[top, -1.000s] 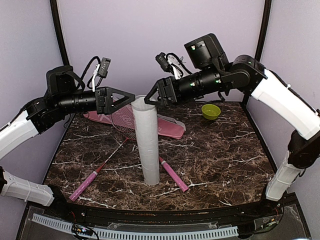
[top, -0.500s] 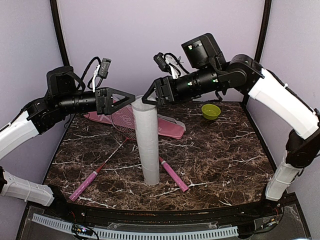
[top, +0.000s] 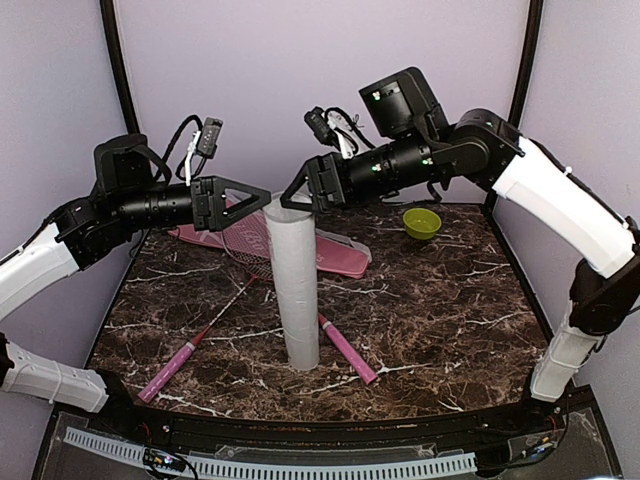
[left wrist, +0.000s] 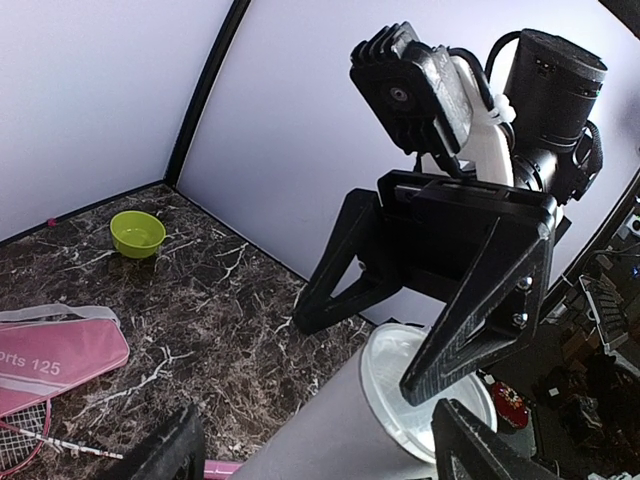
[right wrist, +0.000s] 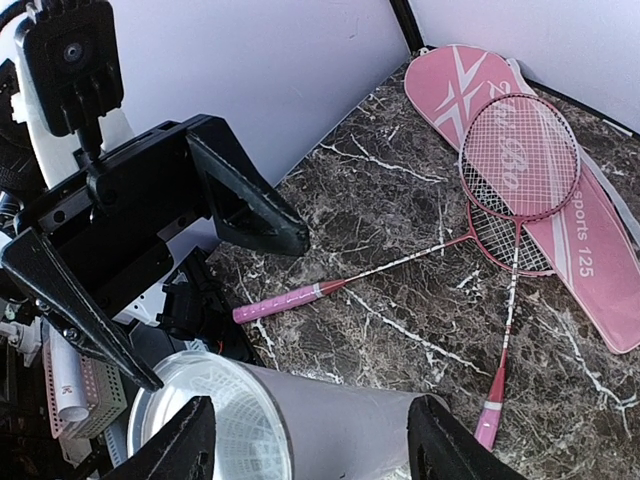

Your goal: Pack up the badminton gear

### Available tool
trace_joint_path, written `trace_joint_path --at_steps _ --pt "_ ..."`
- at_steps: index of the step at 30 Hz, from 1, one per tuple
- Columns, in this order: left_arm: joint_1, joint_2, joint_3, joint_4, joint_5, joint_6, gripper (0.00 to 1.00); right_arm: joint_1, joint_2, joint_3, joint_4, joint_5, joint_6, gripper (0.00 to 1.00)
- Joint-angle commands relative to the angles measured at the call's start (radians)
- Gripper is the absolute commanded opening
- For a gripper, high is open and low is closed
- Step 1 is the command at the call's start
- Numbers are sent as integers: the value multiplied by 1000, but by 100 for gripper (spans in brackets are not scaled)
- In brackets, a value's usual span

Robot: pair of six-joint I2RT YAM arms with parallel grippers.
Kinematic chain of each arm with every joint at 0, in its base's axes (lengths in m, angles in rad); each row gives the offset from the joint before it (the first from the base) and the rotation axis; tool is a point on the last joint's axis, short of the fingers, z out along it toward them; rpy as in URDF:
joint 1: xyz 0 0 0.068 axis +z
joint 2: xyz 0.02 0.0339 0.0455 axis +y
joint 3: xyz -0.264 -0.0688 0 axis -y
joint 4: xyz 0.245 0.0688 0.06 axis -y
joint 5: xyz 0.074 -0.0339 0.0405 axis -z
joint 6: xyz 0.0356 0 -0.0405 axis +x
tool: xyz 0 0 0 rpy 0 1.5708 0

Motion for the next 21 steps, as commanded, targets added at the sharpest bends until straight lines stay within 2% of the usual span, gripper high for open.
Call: trace_joint_path --at_steps 1,15,21 --pt "6 11 -46 -118 2 19 79 9 26 6 -41 27 20 66" --pt "6 26 -90 -161 19 9 77 9 53 -62 -159 76 47 63" --pt "6 30 -82 -136 39 -2 76 9 53 -72 -142 63 59 61"
